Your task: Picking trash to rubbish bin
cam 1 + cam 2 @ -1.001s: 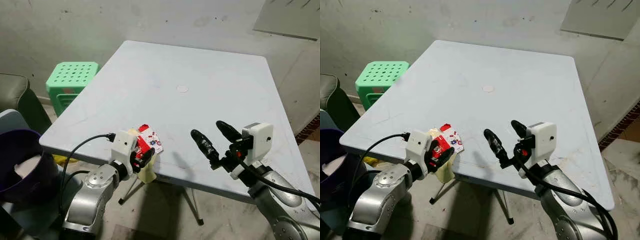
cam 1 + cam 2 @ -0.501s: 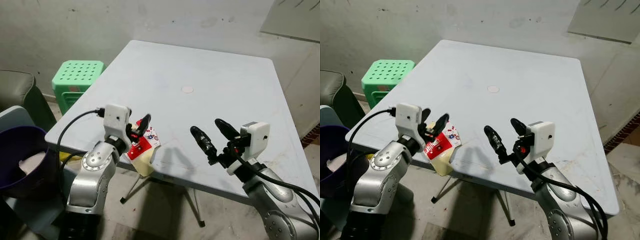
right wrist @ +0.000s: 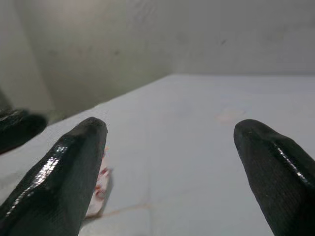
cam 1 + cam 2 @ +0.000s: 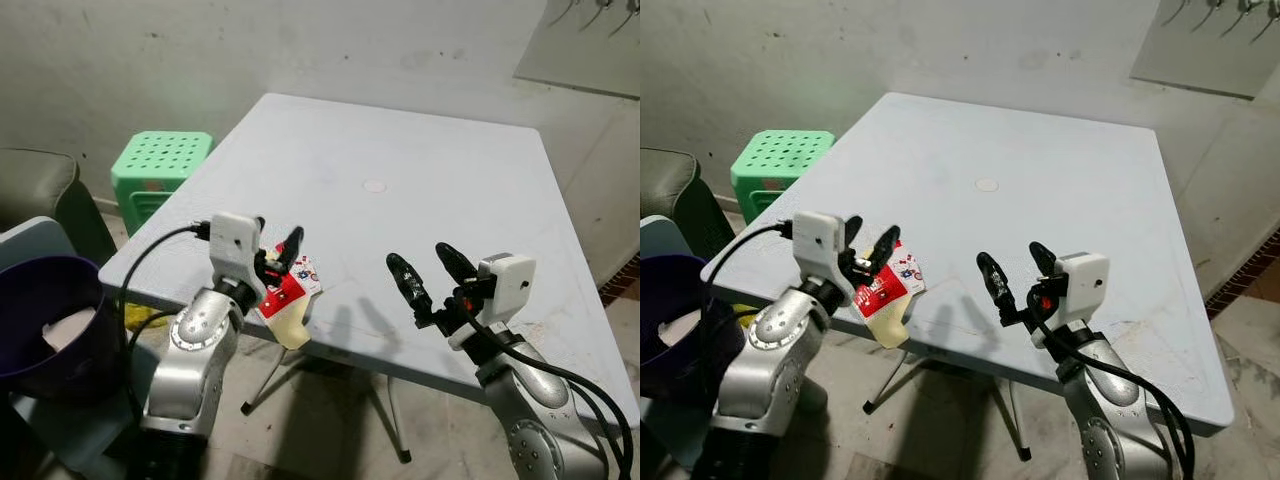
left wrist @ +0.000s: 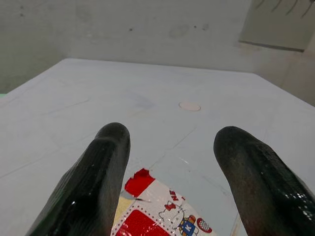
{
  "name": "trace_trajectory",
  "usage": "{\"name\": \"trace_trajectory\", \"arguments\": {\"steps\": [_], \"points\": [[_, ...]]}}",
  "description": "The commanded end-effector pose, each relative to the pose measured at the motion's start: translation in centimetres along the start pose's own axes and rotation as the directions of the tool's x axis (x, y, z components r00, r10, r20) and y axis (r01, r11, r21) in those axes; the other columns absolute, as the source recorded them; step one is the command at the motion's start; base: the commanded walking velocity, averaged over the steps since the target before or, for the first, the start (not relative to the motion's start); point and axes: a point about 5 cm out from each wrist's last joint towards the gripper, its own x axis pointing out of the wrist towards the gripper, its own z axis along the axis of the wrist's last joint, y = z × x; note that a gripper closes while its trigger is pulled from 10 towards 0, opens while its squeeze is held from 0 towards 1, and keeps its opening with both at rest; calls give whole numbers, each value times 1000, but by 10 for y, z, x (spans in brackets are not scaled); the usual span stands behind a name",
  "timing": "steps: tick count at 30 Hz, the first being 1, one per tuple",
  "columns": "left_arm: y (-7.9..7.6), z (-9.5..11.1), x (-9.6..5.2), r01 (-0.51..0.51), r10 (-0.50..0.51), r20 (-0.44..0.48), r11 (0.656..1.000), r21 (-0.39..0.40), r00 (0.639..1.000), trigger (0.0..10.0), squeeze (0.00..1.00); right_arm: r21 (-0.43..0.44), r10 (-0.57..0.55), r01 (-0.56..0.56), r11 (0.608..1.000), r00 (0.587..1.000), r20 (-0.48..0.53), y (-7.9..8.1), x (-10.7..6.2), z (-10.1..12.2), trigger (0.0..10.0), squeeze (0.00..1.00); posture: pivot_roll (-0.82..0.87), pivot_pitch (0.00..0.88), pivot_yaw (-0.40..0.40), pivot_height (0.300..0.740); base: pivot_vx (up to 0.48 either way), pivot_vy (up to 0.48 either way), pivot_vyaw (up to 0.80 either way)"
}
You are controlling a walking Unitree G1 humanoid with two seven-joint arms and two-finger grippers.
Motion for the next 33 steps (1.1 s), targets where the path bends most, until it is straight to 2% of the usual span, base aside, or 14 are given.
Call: {"name": "trace_trajectory", "arguments": {"steps": [1, 3, 9, 17, 33], "points": [[1, -1, 0, -27, 27, 0, 1000, 6, 1000, 10000, 0, -47, -130, 132, 990, 990, 51, -14, -3, 3, 10000, 0, -88, 0, -20, 740, 0, 0, 0], [3, -2, -1, -51, 51, 11, 999, 0, 999, 10000, 0, -83, -235, 242, 967, 968, 90, -20, -4, 4, 10000, 0, -86, 0, -22, 740, 0, 0, 0], [11, -3, -4, -101, 100, 47, 995, 15, 994, 10000, 0, -117, -324, 339, 933, 937, 133, -21, -7, 3, 10000, 0, -82, 0, -24, 740, 0, 0, 0], [13, -8, -9, -124, 123, 56, 992, 0, 991, 10000, 0, -119, -340, 357, 926, 929, 146, -19, -12, -3, 10000, 0, -97, 0, -16, 740, 0, 0, 0], [19, -5, -4, -137, 136, 77, 990, 14, 988, 10000, 0, -98, -345, 359, 928, 929, 137, -11, -9, -12, 10000, 0, -83, 0, -17, 740, 0, 0, 0]]}}
